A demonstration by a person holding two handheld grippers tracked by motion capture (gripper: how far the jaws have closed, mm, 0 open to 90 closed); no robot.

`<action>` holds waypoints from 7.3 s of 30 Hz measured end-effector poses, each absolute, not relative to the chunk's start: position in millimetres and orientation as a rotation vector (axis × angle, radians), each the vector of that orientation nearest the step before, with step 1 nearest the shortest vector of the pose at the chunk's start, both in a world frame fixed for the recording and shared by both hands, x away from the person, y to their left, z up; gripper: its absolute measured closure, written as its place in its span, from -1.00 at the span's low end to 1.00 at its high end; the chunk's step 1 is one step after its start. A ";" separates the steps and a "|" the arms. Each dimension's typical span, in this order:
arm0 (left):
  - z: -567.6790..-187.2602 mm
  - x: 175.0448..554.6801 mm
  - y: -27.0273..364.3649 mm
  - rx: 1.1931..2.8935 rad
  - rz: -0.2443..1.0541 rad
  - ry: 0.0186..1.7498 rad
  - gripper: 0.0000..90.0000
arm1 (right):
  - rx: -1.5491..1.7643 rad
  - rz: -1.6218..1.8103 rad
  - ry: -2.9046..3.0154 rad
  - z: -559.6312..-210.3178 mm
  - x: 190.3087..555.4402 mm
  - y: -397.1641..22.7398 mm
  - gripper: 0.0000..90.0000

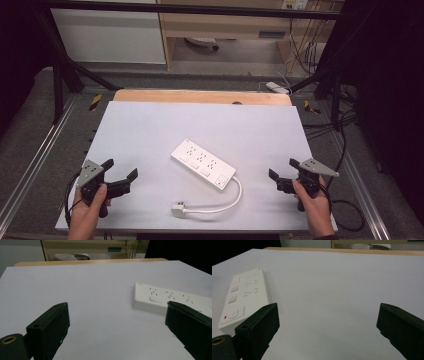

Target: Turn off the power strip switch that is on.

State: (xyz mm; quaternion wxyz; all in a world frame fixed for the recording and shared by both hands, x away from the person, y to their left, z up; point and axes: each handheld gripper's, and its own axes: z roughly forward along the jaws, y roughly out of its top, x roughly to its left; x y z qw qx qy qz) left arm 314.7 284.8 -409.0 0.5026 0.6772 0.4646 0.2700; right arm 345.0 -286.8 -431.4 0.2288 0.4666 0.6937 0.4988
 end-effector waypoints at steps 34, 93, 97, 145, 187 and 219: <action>-412.6 317.1 278.6 1.694 0.621 1.105 -0.88 | 1.266 1.377 1.855 -410.3 337.0 -290.9 -0.92; -413.8 317.5 274.6 1.737 0.612 1.081 -0.88 | 1.154 1.509 1.818 -377.9 316.9 -267.7 -0.53; -414.2 317.4 274.5 1.738 0.613 1.080 -0.88 | 1.149 1.519 1.822 -374.9 316.1 -263.6 -0.47; -416.0 317.0 272.7 1.762 0.609 1.078 -0.87 | 0.893 1.577 1.999 -344.4 345.3 -176.5 0.86; -416.0 317.0 272.4 1.765 0.607 1.072 -0.87 | 0.794 1.586 2.152 -350.0 359.2 -113.3 1.00; -415.2 317.1 271.7 1.772 0.611 1.063 -0.87 | 0.757 1.555 2.283 -368.2 377.2 -62.0 1.00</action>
